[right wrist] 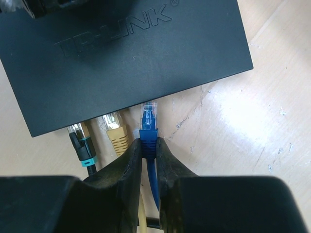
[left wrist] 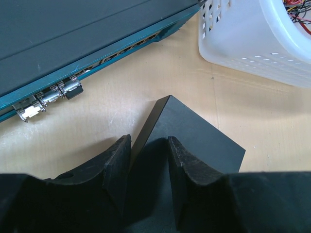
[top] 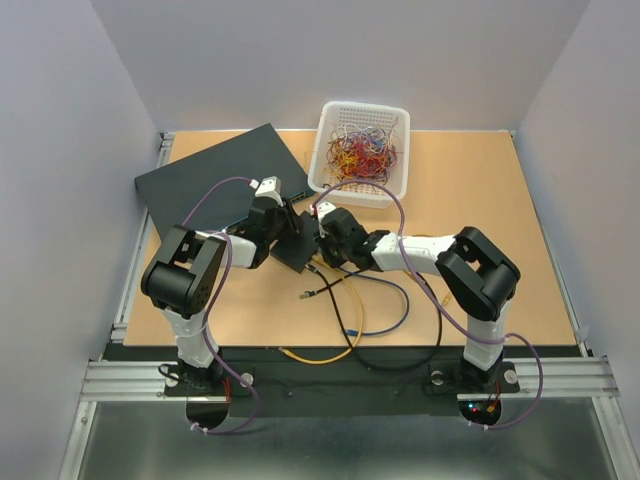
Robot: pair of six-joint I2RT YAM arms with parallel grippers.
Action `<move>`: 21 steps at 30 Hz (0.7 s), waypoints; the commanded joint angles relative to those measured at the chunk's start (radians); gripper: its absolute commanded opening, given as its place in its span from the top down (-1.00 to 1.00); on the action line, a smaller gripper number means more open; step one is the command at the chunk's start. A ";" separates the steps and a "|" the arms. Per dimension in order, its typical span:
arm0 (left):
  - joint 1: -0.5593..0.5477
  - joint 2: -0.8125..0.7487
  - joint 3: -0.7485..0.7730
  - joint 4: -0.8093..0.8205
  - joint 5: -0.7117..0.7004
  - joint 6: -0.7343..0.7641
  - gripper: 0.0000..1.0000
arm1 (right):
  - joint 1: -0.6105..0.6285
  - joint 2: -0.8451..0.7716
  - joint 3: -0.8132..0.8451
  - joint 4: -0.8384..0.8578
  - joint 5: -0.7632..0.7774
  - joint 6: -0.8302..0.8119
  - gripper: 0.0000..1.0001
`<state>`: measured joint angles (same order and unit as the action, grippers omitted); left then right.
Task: Insert the plug into the switch port
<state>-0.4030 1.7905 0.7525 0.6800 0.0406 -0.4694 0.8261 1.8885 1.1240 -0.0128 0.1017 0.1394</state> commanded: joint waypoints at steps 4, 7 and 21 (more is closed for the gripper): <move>-0.040 0.001 -0.005 -0.033 0.056 0.011 0.11 | 0.007 -0.026 0.074 0.068 0.036 0.014 0.99; -0.045 0.004 -0.004 -0.033 0.059 0.009 0.11 | 0.005 -0.025 0.085 0.070 0.012 0.011 0.99; -0.060 0.003 0.001 -0.030 0.107 0.026 0.11 | 0.013 -0.037 0.034 0.122 -0.160 -0.057 0.99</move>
<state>-0.4114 1.7916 0.7525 0.6834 0.0448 -0.4454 0.8257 1.8885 1.1435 -0.0456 0.0273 0.1135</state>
